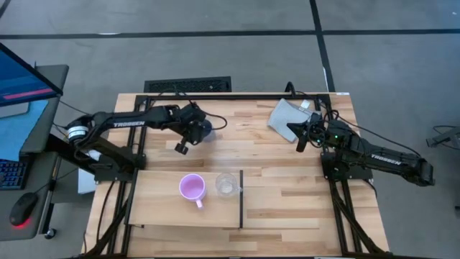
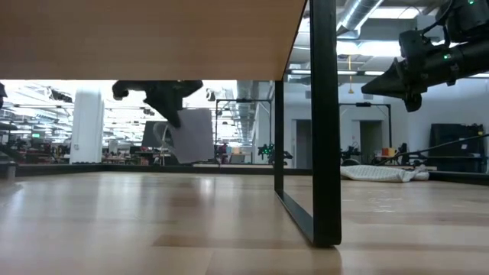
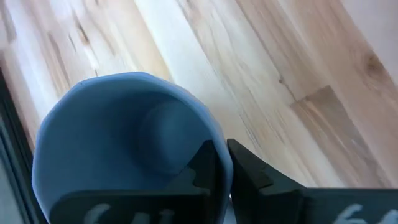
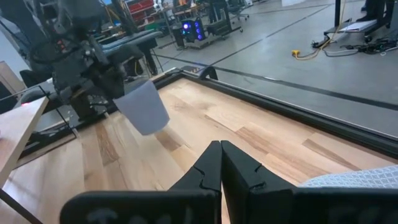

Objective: Stack small to large cups/mugs on shelf
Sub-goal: Put the gray mug on the shelf

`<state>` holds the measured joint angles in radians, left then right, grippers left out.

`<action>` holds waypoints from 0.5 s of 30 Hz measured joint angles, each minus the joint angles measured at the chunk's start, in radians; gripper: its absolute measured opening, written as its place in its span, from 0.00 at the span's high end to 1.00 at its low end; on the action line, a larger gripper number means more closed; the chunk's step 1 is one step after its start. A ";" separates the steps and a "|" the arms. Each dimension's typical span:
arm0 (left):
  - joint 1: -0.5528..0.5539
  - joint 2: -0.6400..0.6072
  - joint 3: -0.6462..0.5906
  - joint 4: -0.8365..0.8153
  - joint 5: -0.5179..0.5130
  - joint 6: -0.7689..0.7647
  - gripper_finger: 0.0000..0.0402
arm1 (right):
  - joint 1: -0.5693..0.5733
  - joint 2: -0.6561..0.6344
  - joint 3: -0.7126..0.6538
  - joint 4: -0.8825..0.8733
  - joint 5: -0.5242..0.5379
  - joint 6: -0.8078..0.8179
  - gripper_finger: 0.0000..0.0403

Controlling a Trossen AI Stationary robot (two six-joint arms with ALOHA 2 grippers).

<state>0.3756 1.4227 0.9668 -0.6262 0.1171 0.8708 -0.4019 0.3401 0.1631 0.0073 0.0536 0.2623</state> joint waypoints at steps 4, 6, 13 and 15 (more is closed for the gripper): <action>0.021 -0.053 0.000 -0.065 -0.008 -0.044 0.98 | 0.000 0.000 0.000 0.000 0.000 0.000 0.93; 0.028 -0.086 0.000 -0.081 -0.017 -0.060 0.98 | 0.000 0.000 0.000 0.000 0.000 0.000 0.93; 0.033 -0.221 0.000 -0.106 -0.050 -0.128 0.98 | 0.000 0.000 0.000 0.000 0.000 0.000 0.93; 0.036 -0.265 0.000 -0.113 -0.051 -0.157 0.98 | 0.000 0.000 0.000 0.000 0.000 0.000 0.93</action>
<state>0.4113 1.1575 0.9668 -0.7390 0.0657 0.7135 -0.4019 0.3401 0.1631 0.0074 0.0540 0.2626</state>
